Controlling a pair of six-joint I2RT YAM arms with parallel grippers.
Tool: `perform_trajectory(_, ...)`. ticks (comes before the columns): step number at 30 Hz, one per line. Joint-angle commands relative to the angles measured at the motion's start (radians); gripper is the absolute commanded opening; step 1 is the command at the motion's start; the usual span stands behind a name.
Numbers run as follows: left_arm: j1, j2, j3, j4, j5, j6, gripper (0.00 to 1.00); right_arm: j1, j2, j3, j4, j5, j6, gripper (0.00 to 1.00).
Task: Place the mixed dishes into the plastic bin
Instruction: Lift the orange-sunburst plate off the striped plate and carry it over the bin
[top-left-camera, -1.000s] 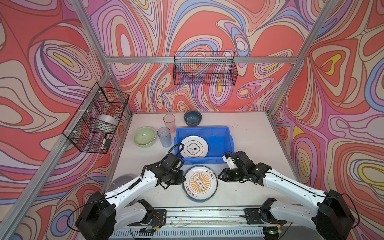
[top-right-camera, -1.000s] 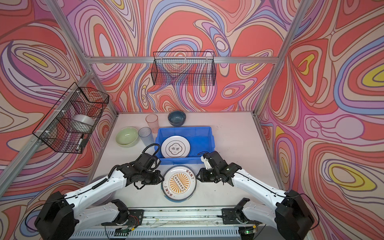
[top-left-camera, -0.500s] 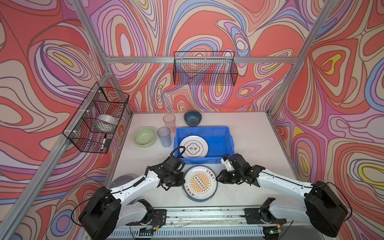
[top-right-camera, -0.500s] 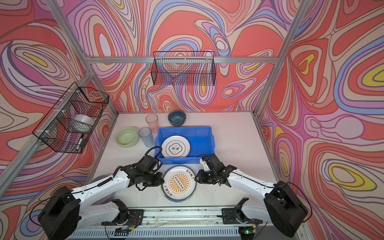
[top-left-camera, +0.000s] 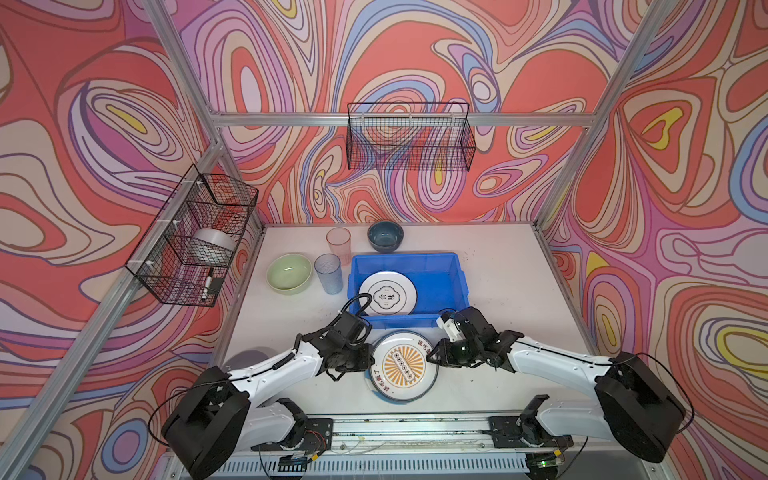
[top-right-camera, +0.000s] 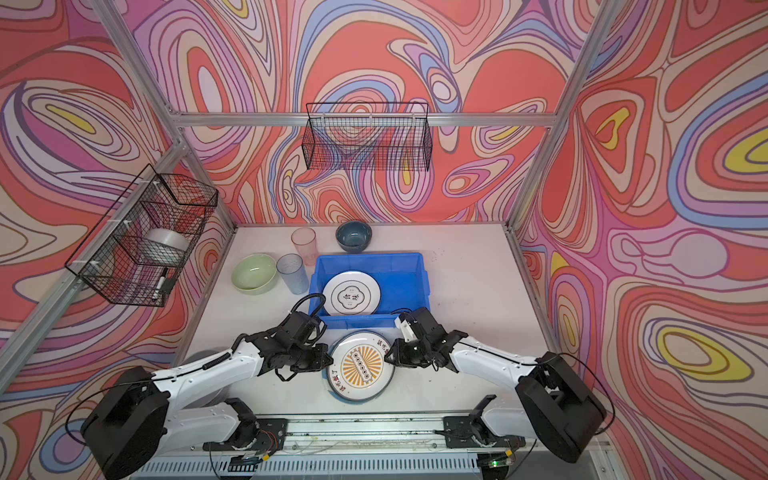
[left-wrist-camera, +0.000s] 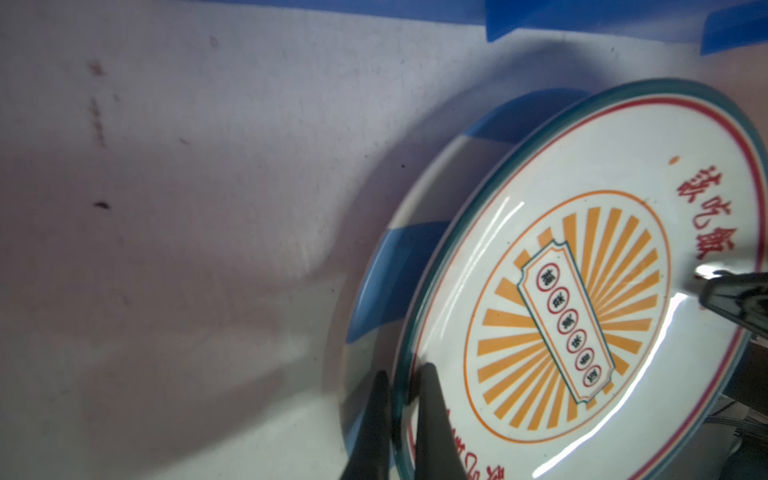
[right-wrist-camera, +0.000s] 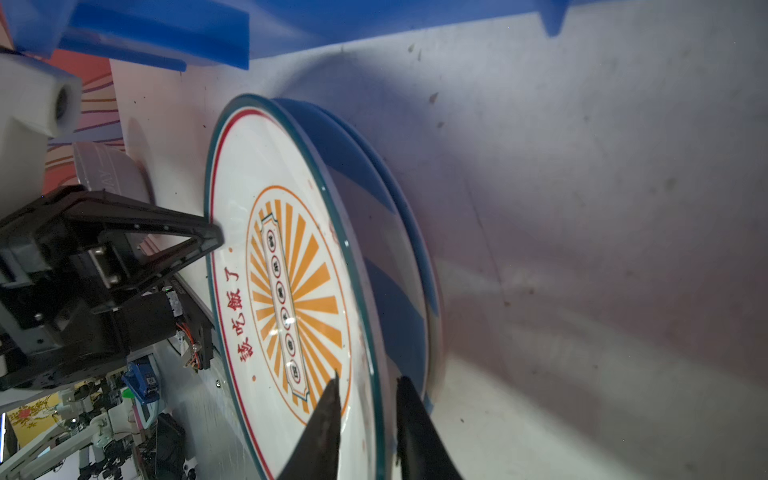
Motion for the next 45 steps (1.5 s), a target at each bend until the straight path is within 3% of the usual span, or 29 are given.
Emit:
perform_trajectory(1, -0.011, 0.044, -0.043, -0.002, -0.015, -0.019, 0.04, 0.004, -0.01, -0.014, 0.054, -0.049, 0.013, 0.25)
perform_trajectory(9, -0.03, 0.066, -0.029, 0.018, 0.001, -0.026, 0.05, 0.004, -0.032, -0.007, 0.028, -0.038, 0.023, 0.17)
perform_trajectory(18, -0.03, -0.041, 0.03, -0.094, -0.034, -0.021, 0.14, 0.004, -0.088, 0.023, -0.052, -0.011, 0.021, 0.04)
perform_trajectory(20, -0.03, -0.072, 0.056, -0.153, -0.045, -0.012, 0.18, 0.004, -0.097, 0.029, -0.062, -0.014, 0.017, 0.0)
perform_trajectory(29, -0.02, -0.187, 0.257, -0.433, -0.153, 0.045, 0.44, 0.004, -0.129, 0.087, -0.11, -0.081, -0.026, 0.0)
perform_trajectory(39, 0.178, -0.208, 0.365, -0.533, -0.149, 0.153, 0.48, 0.002, -0.131, 0.292, -0.21, -0.051, -0.091, 0.0)
perform_trajectory(45, 0.208, -0.202, 0.382, -0.522, -0.176, 0.156, 0.48, -0.027, -0.04, 0.447, -0.228, -0.005, -0.128, 0.0)
